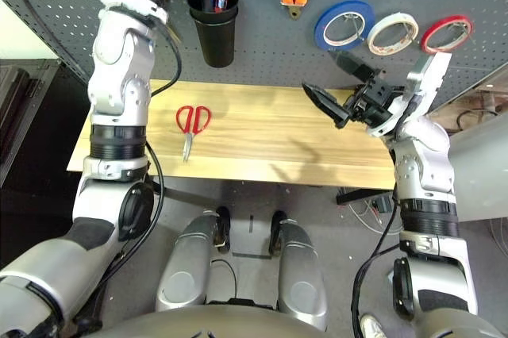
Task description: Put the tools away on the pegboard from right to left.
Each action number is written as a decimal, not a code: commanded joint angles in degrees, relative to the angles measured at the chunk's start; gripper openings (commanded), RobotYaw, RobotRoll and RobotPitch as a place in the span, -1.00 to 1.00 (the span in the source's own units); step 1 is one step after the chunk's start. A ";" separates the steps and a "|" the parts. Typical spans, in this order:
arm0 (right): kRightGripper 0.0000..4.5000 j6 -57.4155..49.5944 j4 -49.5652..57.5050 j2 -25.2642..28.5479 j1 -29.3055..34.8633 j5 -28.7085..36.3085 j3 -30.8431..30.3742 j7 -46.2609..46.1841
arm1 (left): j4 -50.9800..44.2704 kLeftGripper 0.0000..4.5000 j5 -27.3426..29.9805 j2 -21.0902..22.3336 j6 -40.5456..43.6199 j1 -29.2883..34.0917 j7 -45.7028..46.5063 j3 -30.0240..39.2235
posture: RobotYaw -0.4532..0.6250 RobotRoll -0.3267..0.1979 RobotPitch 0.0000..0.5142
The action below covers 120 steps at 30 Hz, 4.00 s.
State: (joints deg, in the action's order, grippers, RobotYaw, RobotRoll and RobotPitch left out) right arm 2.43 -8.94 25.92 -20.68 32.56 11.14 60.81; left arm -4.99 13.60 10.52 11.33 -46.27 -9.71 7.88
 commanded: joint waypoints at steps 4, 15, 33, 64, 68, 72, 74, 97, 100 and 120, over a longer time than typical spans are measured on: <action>1.00 -2.89 2.21 1.24 3.23 -1.98 -3.21 0.68 | -13.42 0.99 -0.93 3.03 8.65 13.39 0.29 -1.50 | 0.20 0.25 0.03; 1.00 -4.57 0.51 3.69 5.97 -10.30 -8.55 -0.87 | -14.20 0.99 -6.82 6.63 12.79 26.91 -1.01 -7.29 | 0.24 0.25 0.11; 1.00 -5.04 -7.20 2.00 6.45 -23.97 -16.70 -8.52 | 3.66 0.99 -16.78 4.25 14.02 27.08 0.53 -14.92 | 0.14 0.25 0.27; 1.00 -15.95 5.53 -3.01 12.10 -29.67 -22.00 -19.14 | 43.65 0.99 -18.49 3.00 5.62 10.24 10.19 -7.53 | -0.08 0.25 0.66; 1.00 -17.62 8.48 -3.04 13.39 -29.26 -21.64 -20.10 | 52.98 0.99 -18.81 3.31 1.59 6.48 11.38 -7.23 | -0.12 0.25 0.64; 1.00 -19.35 11.34 -2.73 14.30 -28.88 -21.04 -20.94 | 61.87 0.99 -18.88 3.50 -1.18 3.64 12.89 -6.65 | -0.17 0.25 0.61; 1.00 -20.39 12.77 -2.48 14.49 -28.51 -20.62 -21.39 | 65.20 0.99 -19.06 3.31 -2.42 2.98 13.01 -6.79 | -0.20 0.25 0.60; 1.00 -12.65 5.52 -1.42 8.34 -27.83 -21.23 -17.84 | 61.45 -0.99 -13.20 1.38 -0.85 2.50 14.24 -0.10 | -0.04 0.25 0.35; 1.00 -8.74 2.16 -2.62 6.06 -27.30 -21.02 -17.05 | 53.87 -0.99 -11.76 0.71 0.48 4.34 14.43 1.10 | 0.03 0.25 0.31; 1.00 3.03 -10.29 -7.05 -3.15 -16.99 -13.98 -8.94 | 0.04 -0.99 -10.23 -1.79 12.85 23.81 17.42 4.01 | 0.50 0.25 0.06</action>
State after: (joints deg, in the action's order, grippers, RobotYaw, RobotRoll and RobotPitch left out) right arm 3.96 -18.25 19.07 -24.33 13.49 -4.16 50.47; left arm -2.02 2.43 9.52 23.88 -23.98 7.53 11.29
